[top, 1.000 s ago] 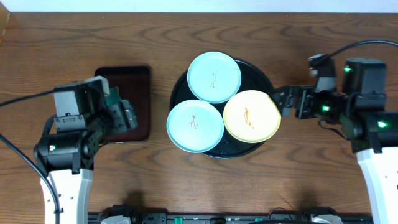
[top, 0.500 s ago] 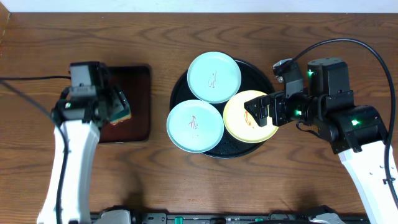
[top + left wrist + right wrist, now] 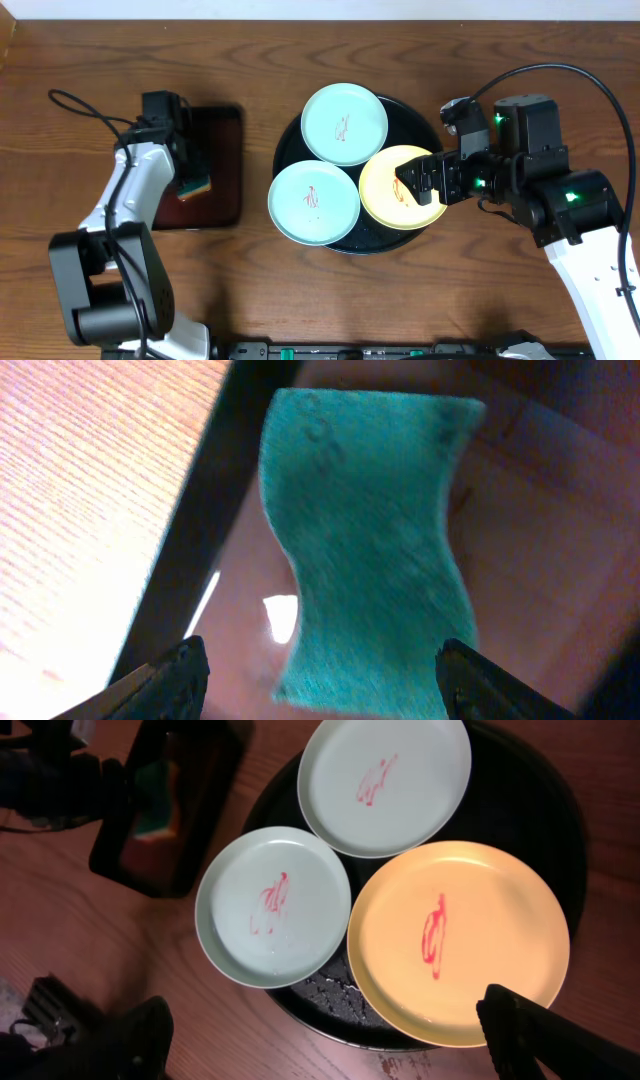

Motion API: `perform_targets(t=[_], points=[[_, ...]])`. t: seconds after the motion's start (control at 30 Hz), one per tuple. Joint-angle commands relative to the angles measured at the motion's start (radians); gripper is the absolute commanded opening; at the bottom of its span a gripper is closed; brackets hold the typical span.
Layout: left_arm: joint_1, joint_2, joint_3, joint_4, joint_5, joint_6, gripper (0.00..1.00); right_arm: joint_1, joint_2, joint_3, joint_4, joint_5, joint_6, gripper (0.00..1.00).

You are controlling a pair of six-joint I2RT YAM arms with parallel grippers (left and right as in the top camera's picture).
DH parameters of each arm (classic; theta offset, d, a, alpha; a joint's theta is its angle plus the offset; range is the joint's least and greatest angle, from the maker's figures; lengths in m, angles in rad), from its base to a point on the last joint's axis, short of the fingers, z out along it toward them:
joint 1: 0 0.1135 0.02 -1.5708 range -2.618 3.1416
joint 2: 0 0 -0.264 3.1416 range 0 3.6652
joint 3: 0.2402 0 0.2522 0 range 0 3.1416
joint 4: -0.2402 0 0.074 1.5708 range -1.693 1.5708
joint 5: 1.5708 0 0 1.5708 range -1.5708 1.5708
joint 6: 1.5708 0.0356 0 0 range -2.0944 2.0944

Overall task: Clean dirty plates on tray and stack at the side
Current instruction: 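Reach left gripper to the green sponge and right gripper to the yellow plate rim, then grasp the green sponge with the left gripper and lift it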

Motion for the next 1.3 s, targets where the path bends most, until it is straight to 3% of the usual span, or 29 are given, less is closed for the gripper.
perform_targets(t=[0.0,0.17,0.33,0.37,0.43,0.67,0.73,0.87,1.0,1.27], points=[[0.036,0.056,-0.006,0.024,0.045,0.031,0.73,0.007,0.007,0.013,-0.002,0.003,-0.003,0.96],[0.056,0.137,-0.006,0.076,0.15,0.043,0.62,0.007,0.007,0.013,0.001,0.003,-0.003,0.96],[0.056,0.175,-0.006,0.091,0.179,0.043,0.26,0.007,0.007,0.013,0.001,0.003,-0.003,0.95],[0.056,0.179,-0.006,0.087,0.18,0.053,0.12,0.007,0.007,0.013,0.001,0.003,-0.003,0.95],[0.056,0.18,-0.006,0.07,0.18,0.063,0.07,0.007,0.007,0.013,0.001,0.003,-0.003,0.95],[0.056,0.096,0.051,-0.044,0.206,0.077,0.08,0.007,0.007,0.013,0.001,0.003,-0.003,0.95],[0.056,0.051,0.053,-0.06,0.209,0.077,0.16,0.007,0.007,0.013,0.001,0.003,-0.003,0.95],[0.056,0.0,0.053,-0.098,0.209,0.077,0.43,0.007,0.007,0.013,0.002,0.003,-0.003,0.95],[0.056,0.005,0.037,-0.116,0.208,0.077,0.57,0.007,0.007,0.013,0.001,0.003,-0.003,0.95],[0.056,0.036,-0.045,-0.034,0.114,0.076,0.6,0.007,0.007,0.013,0.001,0.003,-0.003,0.95]])
